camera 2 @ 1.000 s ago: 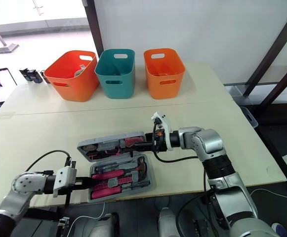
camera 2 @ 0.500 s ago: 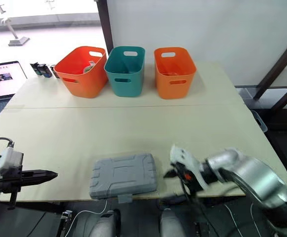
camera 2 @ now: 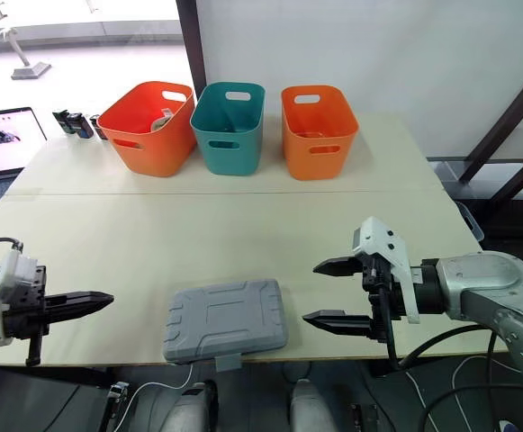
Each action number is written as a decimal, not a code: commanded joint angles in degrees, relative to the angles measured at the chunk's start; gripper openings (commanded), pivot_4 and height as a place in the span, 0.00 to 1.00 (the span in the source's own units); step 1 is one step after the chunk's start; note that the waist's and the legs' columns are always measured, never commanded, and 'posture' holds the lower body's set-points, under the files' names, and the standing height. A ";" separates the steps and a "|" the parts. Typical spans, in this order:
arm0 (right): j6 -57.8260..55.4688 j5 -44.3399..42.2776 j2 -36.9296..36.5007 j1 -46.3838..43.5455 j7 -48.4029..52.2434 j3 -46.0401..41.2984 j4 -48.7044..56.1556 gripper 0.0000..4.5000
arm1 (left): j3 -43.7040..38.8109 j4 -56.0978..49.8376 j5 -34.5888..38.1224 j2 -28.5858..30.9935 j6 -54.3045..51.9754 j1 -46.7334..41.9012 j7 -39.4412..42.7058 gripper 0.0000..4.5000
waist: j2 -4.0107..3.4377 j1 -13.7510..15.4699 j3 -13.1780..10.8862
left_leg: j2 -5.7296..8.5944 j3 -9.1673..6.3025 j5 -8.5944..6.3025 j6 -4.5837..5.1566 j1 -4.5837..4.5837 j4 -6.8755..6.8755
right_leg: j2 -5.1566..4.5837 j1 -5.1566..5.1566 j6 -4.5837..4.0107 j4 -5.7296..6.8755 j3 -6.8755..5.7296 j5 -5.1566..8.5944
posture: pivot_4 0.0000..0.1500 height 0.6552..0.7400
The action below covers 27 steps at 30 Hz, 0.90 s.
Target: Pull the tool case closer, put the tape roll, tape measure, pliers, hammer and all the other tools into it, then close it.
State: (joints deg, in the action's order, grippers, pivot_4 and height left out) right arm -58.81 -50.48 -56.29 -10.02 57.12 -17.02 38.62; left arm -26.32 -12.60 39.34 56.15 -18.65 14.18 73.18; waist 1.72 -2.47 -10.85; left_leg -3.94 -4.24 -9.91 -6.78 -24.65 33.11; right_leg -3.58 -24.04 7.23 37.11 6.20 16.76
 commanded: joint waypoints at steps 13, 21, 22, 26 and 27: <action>8.59 1.45 -1.17 1.30 1.84 0.87 -3.95 0.99 | -3.84 -3.94 0.09 -0.26 -4.93 -1.47 -4.03 0.00 | 0.01 -0.07 0.00 | 0.00 0.00 0.00 0.00 0.03 0.13 | 0.00 0.08 -0.05 0.02 0.02 -0.03 | 1.00 1.00; 10.70 2.57 -1.42 0.87 2.46 2.41 -5.47 0.99 | -4.60 -5.86 1.03 -0.47 -7.10 -1.66 -6.01 0.00 | 0.01 -0.08 0.00 | 0.00 0.00 0.01 0.00 0.04 0.15 | 0.00 0.10 -0.05 0.04 0.02 -0.04 | 1.00 1.00; 10.84 2.60 -1.46 0.77 2.55 2.48 -5.59 0.99 | -4.74 -6.10 0.98 -0.58 -7.03 -1.68 -6.12 0.00 | 0.01 -0.10 0.00 | 0.00 0.00 0.01 0.00 0.04 0.15 | 0.00 0.11 -0.05 0.04 0.02 -0.04 | 1.00 1.00; 11.29 2.63 -1.57 0.22 2.83 2.77 -6.20 0.99 | -5.62 -6.75 1.15 -1.27 -6.92 -2.07 -6.72 0.00 | 0.01 -0.08 0.00 | 0.00 0.00 0.01 0.01 0.05 0.15 | 0.00 0.12 -0.05 0.04 0.02 -0.04 | 1.00 1.00; 11.43 2.67 -1.59 0.25 2.88 2.79 -6.29 0.99 | -5.75 -6.86 0.86 -1.42 -6.48 -2.15 -6.80 0.00 | 0.01 -0.08 0.00 | 0.00 0.00 0.01 0.01 0.07 0.15 | 0.01 0.14 -0.05 0.04 0.02 -0.04 | 1.00 1.00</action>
